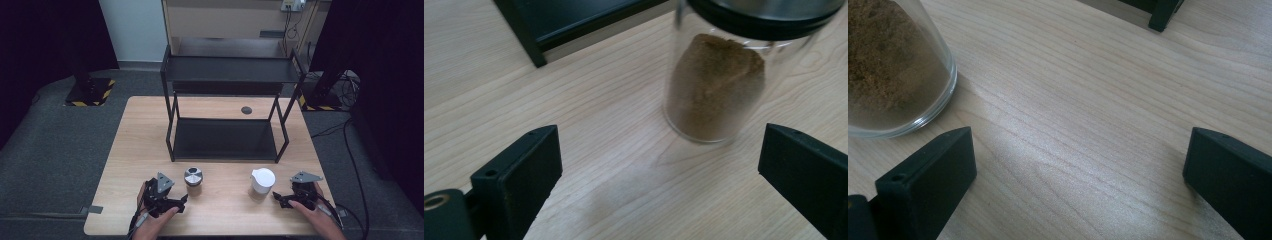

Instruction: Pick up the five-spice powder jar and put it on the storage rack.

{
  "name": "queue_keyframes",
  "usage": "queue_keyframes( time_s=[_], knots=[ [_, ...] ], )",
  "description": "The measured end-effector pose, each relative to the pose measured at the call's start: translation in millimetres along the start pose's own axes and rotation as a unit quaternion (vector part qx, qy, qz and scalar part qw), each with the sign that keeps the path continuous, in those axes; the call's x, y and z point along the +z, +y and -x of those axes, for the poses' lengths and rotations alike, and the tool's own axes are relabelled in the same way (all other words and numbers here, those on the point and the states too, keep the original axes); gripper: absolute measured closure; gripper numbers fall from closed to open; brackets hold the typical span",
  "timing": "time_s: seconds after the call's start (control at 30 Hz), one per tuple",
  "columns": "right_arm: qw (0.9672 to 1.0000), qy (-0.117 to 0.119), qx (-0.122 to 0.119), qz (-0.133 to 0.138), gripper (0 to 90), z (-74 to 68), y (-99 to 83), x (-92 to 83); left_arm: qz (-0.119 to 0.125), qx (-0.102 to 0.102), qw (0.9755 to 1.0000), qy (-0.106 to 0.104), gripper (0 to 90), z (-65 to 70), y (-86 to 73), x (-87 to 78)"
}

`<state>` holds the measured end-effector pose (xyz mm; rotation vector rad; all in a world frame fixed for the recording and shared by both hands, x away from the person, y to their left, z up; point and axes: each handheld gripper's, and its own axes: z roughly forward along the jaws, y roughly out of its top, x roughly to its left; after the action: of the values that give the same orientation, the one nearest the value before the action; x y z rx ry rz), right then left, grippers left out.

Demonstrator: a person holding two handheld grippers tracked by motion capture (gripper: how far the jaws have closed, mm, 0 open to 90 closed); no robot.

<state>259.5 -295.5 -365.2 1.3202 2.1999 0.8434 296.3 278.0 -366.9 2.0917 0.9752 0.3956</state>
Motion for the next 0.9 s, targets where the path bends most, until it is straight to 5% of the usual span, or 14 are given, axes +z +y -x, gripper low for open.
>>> queue_keyframes(
  time_s=[0.9],
  knots=[
    [1.0, 0.0, 0.0, 0.0, 1.4, 0.0, 0.0, 0.0, 0.016, 0.037, 0.9988, -0.028, 2.8, 11.2, 8.8, 17.3]
  ],
)
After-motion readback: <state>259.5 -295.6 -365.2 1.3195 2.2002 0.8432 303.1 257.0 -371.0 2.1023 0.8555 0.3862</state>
